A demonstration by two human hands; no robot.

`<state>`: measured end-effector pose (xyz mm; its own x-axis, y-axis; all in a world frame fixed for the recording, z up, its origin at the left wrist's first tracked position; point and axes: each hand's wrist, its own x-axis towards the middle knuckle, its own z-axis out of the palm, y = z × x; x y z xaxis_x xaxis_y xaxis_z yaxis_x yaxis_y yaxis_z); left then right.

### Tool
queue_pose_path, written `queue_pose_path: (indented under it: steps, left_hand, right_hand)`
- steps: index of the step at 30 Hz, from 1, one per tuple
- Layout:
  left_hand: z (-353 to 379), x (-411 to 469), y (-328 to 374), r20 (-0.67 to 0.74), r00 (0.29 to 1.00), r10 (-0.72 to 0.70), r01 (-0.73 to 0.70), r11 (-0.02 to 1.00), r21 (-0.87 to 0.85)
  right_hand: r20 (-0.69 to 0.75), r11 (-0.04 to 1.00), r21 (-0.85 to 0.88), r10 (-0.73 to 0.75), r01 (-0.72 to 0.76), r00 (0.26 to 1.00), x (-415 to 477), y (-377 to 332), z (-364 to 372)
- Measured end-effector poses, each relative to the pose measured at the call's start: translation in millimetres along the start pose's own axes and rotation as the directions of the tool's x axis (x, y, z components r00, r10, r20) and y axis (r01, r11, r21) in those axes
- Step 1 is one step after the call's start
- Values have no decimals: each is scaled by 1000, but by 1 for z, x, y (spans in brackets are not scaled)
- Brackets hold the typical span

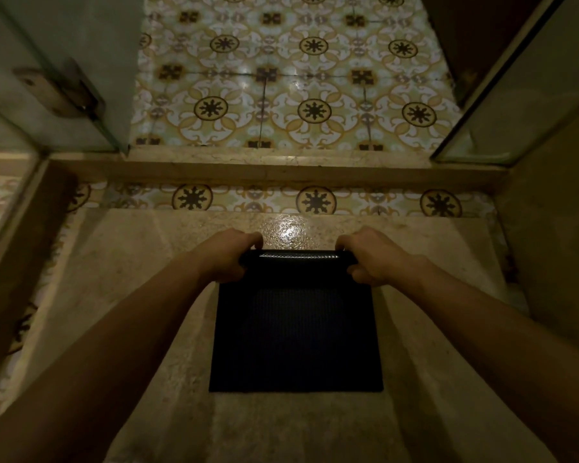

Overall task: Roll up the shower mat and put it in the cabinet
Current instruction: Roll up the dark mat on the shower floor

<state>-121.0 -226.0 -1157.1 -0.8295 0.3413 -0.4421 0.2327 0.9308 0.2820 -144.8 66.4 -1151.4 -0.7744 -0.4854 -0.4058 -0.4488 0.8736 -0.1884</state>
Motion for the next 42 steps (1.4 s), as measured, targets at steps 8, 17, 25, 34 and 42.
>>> queue_pose_path:
  steps: [8,17,25,34,42]
  left_hand:
    - [-16,34,-8,-152,988,7,-3,1000,28]
    - [-20,62,-19,-210,977,-33,31,999,-16]
    - [-28,70,-18,-164,981,-99,91,994,-58]
    - [-25,56,-15,-180,980,-89,79,995,-61]
    - [-26,49,-20,-107,989,-106,96,991,-91]
  right_hand:
    - [-75,998,-5,60,-61,995,34,18,-10]
    - [-102,998,-36,55,-59,993,64,33,-17]
    - [-151,996,-77,29,-41,988,56,27,-15]
    - [-176,999,-21,35,-39,984,48,26,-7]
    - [-122,999,-33,-41,37,992,37,28,-8]
